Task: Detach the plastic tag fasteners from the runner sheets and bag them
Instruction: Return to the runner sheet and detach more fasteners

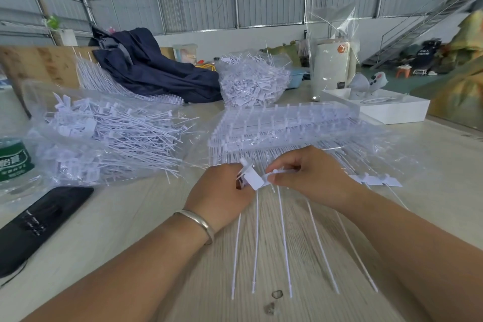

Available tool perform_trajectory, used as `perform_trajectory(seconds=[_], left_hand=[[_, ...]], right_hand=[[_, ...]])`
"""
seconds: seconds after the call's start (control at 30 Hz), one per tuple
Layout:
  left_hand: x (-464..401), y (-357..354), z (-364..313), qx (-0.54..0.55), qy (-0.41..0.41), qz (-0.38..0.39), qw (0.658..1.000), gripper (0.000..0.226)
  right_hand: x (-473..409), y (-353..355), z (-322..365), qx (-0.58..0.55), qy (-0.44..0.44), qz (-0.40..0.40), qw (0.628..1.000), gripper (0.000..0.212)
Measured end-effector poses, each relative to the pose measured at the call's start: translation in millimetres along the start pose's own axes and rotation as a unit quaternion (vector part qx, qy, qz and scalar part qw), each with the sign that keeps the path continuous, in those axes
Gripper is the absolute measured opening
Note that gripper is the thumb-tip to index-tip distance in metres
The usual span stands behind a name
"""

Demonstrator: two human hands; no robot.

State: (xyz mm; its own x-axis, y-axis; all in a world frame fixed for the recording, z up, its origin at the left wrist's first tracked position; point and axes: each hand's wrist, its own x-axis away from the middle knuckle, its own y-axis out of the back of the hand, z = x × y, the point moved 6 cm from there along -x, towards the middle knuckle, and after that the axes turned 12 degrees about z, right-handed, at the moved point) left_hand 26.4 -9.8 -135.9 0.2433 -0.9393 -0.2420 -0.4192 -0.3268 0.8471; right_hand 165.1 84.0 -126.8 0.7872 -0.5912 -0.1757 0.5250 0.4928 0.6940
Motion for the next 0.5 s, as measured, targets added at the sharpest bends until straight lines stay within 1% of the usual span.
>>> perform_trajectory(seconds=[0.1,0.17,0.23,0.27,0.3,0.37,0.43,0.5], left_hand=[[-2.0,-7.1,3.8,0.051,0.003,0.044,0.998,0.039],[-2.8,-7.9,5.8,0.093,0.017,0.058,0.994,0.036],[-3.7,-5.3,11.7,0.192,0.053,0.050,0.979,0.033],[-3.0,-4.8,15.8,0.268,0.079,0.047,0.959,0.029],[-2.2,-5.6,18.3,0.356,0.101,0.050,0.928,0.025],[-1.0,-8.8,15.0,0.504,0.113,0.081,0.853,0.018],[-0.4,-11.8,7.2,0.598,0.100,0.122,0.786,0.012],[1.0,-13.1,-1.0,0.663,0.084,0.160,0.726,0.008]], right_hand=[[0.0,-0.4,-1.4,0.001,-0.004,0.004,1.000,0.004],[0.4,1.1,-1.3,-0.016,-0.001,0.005,1.000,0.005],[0.0,5.9,-2.4,-0.040,0.003,-0.006,0.999,0.007],[0.1,8.7,-2.7,-0.050,0.003,-0.011,0.999,0.007],[0.5,11.1,-2.4,-0.062,0.003,-0.015,0.998,0.007],[1.8,12.6,-0.4,-0.105,0.009,-0.014,0.994,0.009],[3.1,11.6,2.4,-0.149,0.018,-0.010,0.989,0.012],[4.3,10.2,6.1,-0.181,0.034,0.000,0.983,0.014]])
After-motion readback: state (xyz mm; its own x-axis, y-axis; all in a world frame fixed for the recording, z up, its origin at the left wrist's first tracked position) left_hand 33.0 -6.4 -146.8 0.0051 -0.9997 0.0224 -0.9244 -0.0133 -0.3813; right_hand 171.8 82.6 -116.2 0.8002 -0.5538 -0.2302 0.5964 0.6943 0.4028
